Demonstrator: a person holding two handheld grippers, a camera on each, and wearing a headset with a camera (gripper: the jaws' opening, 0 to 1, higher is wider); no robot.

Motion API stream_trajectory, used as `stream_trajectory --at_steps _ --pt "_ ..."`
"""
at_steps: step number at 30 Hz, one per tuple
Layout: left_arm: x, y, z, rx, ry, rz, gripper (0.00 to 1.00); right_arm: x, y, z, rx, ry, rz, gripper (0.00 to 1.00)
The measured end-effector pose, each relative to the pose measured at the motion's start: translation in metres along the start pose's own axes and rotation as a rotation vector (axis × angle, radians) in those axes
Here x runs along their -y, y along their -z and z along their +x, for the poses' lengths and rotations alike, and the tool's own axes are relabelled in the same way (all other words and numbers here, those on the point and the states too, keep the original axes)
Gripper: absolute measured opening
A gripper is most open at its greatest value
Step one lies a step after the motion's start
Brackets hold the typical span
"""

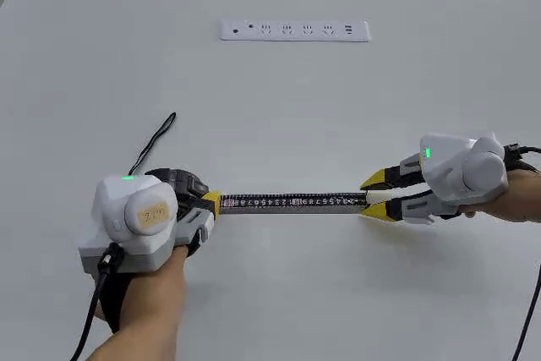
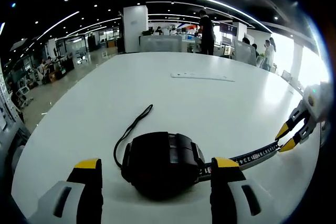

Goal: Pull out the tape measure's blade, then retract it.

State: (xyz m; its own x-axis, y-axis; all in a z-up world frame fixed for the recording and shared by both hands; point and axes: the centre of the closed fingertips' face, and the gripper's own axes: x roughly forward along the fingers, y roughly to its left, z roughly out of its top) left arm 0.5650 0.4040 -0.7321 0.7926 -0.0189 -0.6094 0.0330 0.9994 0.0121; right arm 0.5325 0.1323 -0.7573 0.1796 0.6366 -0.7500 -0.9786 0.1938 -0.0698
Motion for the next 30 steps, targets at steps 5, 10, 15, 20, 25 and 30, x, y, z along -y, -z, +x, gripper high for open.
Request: stream_trajectory --at_steps 5,10,15,20,25,30 --pt "-0.002 0.002 0.005 -0.011 -0.012 -0.017 0.8 -0.001 0.003 0.002 -0.01 -0.011 -0.009 0.15" --pt "-0.004 0.002 0.008 -0.016 -0.027 -0.021 0.79 0.0 0.003 0.003 -0.008 -0.015 -0.02 0.14" --pt "-0.004 0.003 0.009 -0.019 -0.025 -0.021 0.8 0.0 0.003 0.003 -0.014 -0.017 -0.03 0.13" --pt "-0.002 0.004 0.009 -0.017 -0.018 -0.009 0.78 0.0 0.004 0.003 -0.015 -0.016 -0.034 0.13" --pt "0.008 0.003 0.009 -0.021 0.01 0.017 0.64 0.0 0.003 0.003 -0.02 -0.011 -0.041 0.13" --pt "0.008 0.004 0.01 -0.039 0.019 0.016 0.63 0.002 0.003 0.002 -0.021 -0.004 -0.047 0.12"
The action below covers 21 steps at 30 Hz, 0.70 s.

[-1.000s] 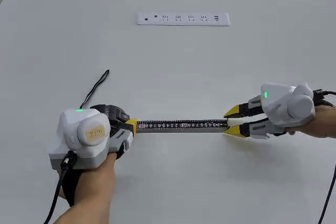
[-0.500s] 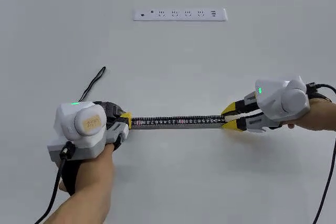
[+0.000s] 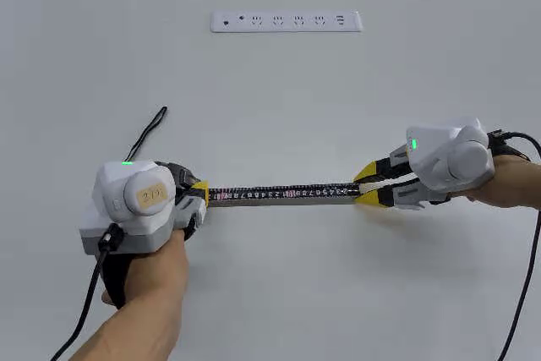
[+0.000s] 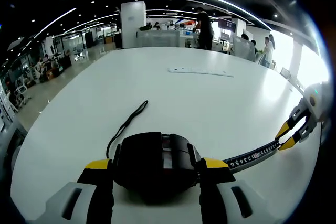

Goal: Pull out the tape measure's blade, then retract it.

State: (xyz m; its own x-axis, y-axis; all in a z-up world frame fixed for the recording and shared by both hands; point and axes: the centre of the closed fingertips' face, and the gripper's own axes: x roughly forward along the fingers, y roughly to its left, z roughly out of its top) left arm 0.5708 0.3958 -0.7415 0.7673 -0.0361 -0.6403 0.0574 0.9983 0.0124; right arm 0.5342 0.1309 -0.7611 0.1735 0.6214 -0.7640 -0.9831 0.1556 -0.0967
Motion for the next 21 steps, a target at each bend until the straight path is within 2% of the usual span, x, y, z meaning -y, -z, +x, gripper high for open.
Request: stream_trajectory --at_steps 7,21 --pt "-0.0002 0.0024 0.0002 -0.037 0.008 0.002 0.61 -0.0002 0.0 -0.0017 -0.005 -0.002 -0.005 0.12" --pt "-0.0003 0.0027 -0.0003 -0.036 0.015 0.017 0.59 -0.001 -0.0001 -0.0028 -0.008 0.0 -0.007 0.12"
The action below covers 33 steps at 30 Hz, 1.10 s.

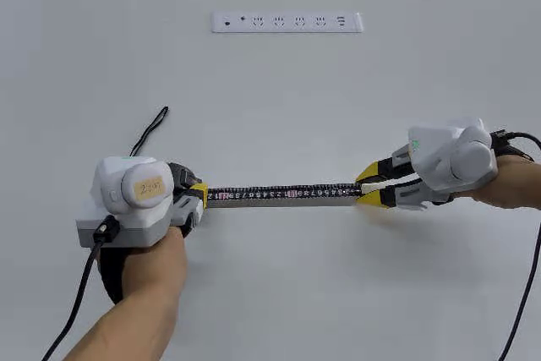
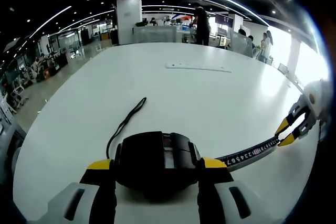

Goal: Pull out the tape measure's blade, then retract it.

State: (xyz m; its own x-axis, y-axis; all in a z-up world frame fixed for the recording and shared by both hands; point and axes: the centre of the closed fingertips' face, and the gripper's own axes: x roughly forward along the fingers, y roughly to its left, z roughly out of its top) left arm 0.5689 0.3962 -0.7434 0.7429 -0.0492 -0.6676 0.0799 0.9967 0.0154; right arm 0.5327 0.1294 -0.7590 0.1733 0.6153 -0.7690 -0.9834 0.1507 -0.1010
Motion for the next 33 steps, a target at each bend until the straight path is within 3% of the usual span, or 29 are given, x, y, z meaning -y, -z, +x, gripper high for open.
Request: stream_trajectory --at_steps 5,19,33 --pt "0.0 0.0 -0.003 -0.003 0.011 -0.024 0.59 0.0 -0.001 -0.001 0.001 0.007 0.003 0.12" --pt "0.0 0.0 -0.004 -0.007 0.017 -0.022 0.6 -0.002 -0.002 0.001 -0.002 0.006 0.004 0.12" --pt "-0.001 -0.001 -0.005 -0.01 0.03 -0.041 0.6 -0.004 -0.024 0.018 0.031 -0.005 0.001 0.12"
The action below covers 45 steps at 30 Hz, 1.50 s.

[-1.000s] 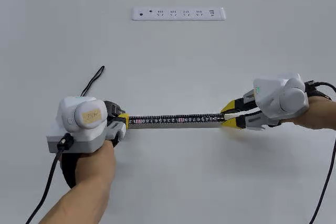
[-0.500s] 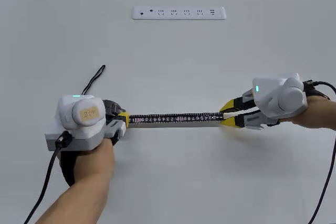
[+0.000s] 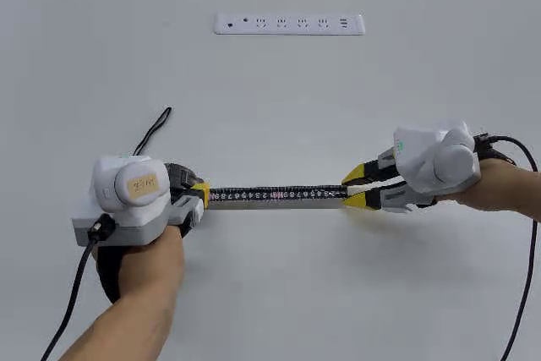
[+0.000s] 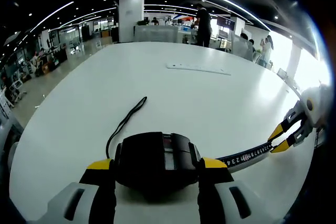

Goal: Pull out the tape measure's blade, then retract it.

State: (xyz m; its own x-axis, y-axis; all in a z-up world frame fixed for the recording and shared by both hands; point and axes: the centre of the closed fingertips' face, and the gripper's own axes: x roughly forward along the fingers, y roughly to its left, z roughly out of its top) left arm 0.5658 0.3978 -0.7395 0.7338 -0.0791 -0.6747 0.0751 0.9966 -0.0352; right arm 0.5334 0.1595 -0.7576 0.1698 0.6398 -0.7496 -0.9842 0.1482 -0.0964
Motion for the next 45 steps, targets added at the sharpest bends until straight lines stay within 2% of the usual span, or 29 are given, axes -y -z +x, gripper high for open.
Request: stream_trajectory --at_steps 4,25,45 --pt "0.0 0.0 0.0 -0.002 0.002 -0.003 0.6 0.0 -0.008 0.007 0.011 -0.004 -0.003 0.12" --pt "-0.001 0.0 0.001 -0.008 0.01 -0.012 0.6 -0.001 -0.029 0.029 0.036 -0.016 -0.003 0.13" --pt "-0.001 0.0 0.0 -0.013 0.015 -0.022 0.61 -0.002 -0.06 0.057 0.077 -0.023 0.016 0.13"
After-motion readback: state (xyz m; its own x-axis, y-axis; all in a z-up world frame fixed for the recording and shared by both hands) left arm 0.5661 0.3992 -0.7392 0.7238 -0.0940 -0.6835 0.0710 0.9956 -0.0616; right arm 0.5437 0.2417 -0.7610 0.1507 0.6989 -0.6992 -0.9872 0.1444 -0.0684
